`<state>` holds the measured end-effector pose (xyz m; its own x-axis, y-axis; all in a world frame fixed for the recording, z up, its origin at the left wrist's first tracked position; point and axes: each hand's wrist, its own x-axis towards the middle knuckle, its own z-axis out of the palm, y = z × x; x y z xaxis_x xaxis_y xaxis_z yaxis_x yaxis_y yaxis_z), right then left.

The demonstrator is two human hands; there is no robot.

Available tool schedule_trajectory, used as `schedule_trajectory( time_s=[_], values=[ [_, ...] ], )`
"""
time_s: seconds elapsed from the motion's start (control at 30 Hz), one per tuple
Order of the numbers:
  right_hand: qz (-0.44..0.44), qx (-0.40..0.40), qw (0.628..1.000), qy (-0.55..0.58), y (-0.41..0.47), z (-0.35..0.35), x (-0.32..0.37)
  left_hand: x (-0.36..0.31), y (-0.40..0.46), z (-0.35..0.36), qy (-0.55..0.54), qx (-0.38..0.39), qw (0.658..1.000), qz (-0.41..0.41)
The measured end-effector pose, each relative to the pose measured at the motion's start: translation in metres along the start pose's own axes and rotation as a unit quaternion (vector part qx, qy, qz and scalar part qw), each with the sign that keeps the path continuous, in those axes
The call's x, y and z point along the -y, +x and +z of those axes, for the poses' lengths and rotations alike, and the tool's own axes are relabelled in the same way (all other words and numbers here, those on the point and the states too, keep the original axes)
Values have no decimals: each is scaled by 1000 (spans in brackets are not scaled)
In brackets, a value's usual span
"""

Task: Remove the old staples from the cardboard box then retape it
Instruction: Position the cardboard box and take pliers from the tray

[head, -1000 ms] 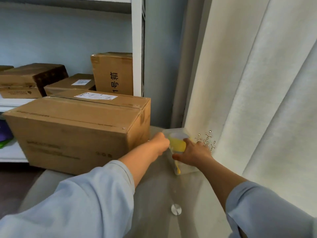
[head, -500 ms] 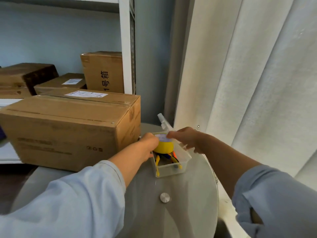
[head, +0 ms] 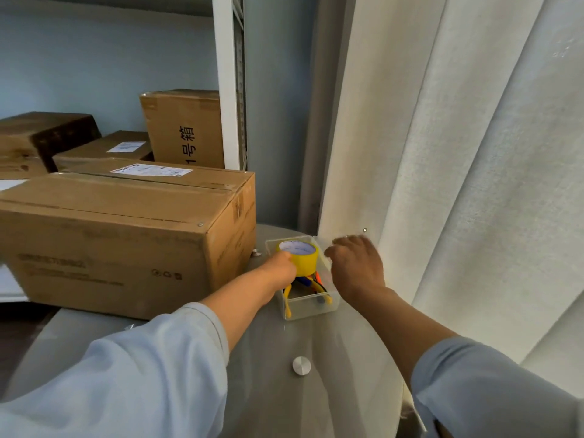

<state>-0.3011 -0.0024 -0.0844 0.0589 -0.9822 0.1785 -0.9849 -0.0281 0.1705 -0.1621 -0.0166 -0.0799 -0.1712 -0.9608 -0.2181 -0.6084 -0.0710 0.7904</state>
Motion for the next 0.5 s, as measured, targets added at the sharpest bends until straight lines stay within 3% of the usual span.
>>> schedule_trajectory(
  time_s=[0.1, 0.33, 0.5],
  values=[
    [56, 95, 985, 130, -1, 3, 19, 7, 2, -3, 64, 9, 998, -17],
    [58, 159, 985, 34, 19, 4, 34, 11, 3, -10, 147, 17, 989, -16],
    [52, 138, 989, 11, 23, 9, 36, 13, 8, -9, 156, 12, 988, -14]
  ],
)
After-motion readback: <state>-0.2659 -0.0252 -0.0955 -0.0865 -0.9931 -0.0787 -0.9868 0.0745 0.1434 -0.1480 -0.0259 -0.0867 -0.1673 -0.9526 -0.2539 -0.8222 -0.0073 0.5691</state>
